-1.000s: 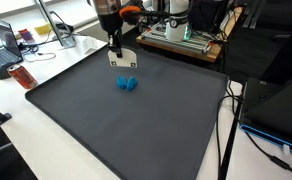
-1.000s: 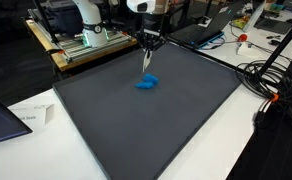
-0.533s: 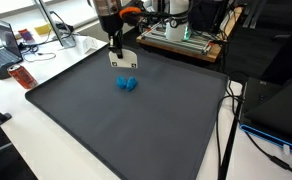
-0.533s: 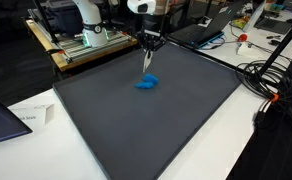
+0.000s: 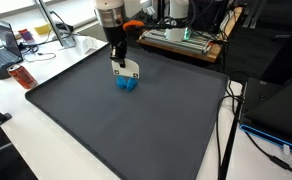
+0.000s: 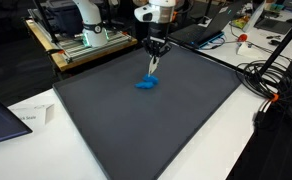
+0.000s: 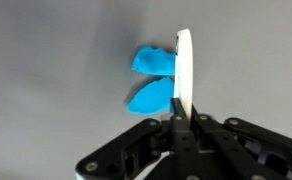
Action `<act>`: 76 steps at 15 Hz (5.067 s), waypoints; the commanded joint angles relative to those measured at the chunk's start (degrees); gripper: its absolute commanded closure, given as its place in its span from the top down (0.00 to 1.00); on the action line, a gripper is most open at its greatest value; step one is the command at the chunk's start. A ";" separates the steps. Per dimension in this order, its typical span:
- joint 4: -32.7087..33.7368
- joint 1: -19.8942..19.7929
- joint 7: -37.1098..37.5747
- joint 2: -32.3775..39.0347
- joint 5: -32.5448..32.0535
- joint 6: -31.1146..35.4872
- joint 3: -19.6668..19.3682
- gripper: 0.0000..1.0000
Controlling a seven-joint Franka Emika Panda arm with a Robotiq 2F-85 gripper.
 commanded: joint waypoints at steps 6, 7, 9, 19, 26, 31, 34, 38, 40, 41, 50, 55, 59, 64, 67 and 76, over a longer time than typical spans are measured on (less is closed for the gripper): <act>0.86 3.64 12.96 3.53 -7.27 1.54 -3.88 0.01; 0.92 3.67 13.50 3.62 -7.85 1.39 -4.03 0.01; 1.37 3.57 13.68 4.06 -8.40 0.47 -4.04 0.01; 5.16 1.38 6.58 8.06 -4.26 -1.30 -2.70 0.01; 8.87 -0.76 -0.95 10.84 1.78 -6.27 -2.13 0.01; 9.89 -1.32 -4.36 12.43 4.55 -6.31 -2.33 0.01; 8.66 -1.36 -5.30 12.66 4.90 -5.27 -2.54 0.01; 8.96 -0.52 -5.31 11.07 4.00 -5.78 -3.36 0.04; 8.95 -0.56 -5.61 11.11 4.13 -5.78 -3.36 0.04; 8.94 -0.56 -5.64 11.12 4.15 -5.78 -3.35 0.04; 9.13 -0.50 -7.41 14.17 5.18 -5.54 -2.40 0.01; 8.35 -1.61 -10.37 15.27 6.42 -4.00 -2.09 0.01; 8.16 -1.12 -11.25 16.32 6.92 -2.89 -2.10 0.01; 8.76 -1.40 -13.44 18.84 7.52 -3.37 -1.50 0.01; 8.67 -2.02 -16.39 18.76 8.33 -3.41 -1.10 0.01; 4.33 -0.51 -12.45 12.56 7.42 1.00 -3.69 0.01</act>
